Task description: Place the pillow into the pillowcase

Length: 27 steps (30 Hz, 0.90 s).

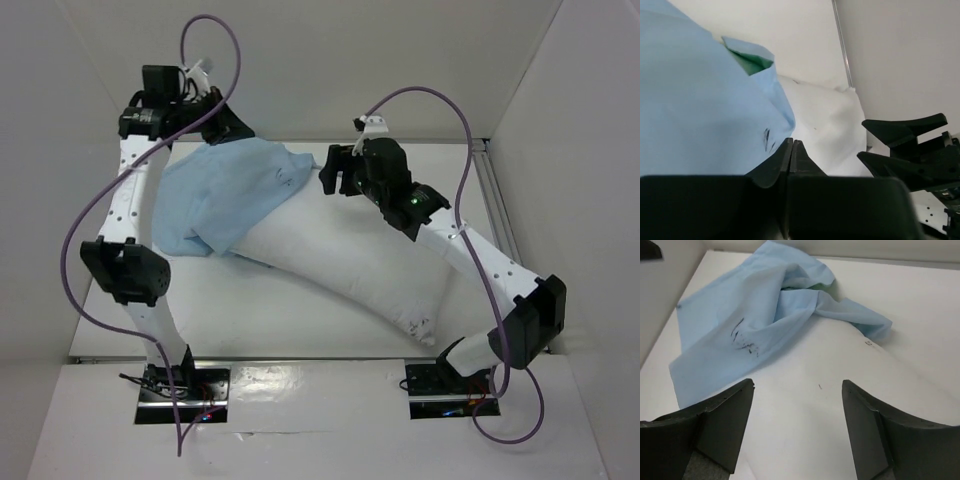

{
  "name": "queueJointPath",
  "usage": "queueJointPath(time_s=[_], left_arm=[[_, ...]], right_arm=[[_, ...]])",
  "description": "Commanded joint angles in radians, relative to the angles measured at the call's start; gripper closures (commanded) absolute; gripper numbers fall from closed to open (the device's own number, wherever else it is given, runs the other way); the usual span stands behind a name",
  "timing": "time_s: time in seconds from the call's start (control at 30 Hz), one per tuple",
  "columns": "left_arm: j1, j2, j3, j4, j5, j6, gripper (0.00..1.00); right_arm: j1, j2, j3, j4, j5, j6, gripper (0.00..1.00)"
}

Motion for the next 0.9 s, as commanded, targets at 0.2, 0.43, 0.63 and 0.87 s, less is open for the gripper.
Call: queueJointPath(time_s=[0.2,0.43,0.63,0.87], left_arm=[[0.130,-0.423,-0.372,-0.009,-0.158,0.097,1.00],[0.179,-0.809,-0.954,0.059,-0.390,-0.063,0.88],[0.179,-0.949,-1.319,0.168,-0.367,-0.157,0.19],[0.156,-0.931,-1.486,0.377,-0.381,-0.133,0.22]], right_arm=[[0.279,0.150,0.291,-0.377,0.055,-0.321,0.15],[0.486,0.274,0.219,-0.286,0.237,-0.352,0.12],[0.461,0.438,0.208,-0.191,0.364,-0.364,0.15],[0.394,0.473,0.269,-0.187,0.266,-0.330,0.17]])
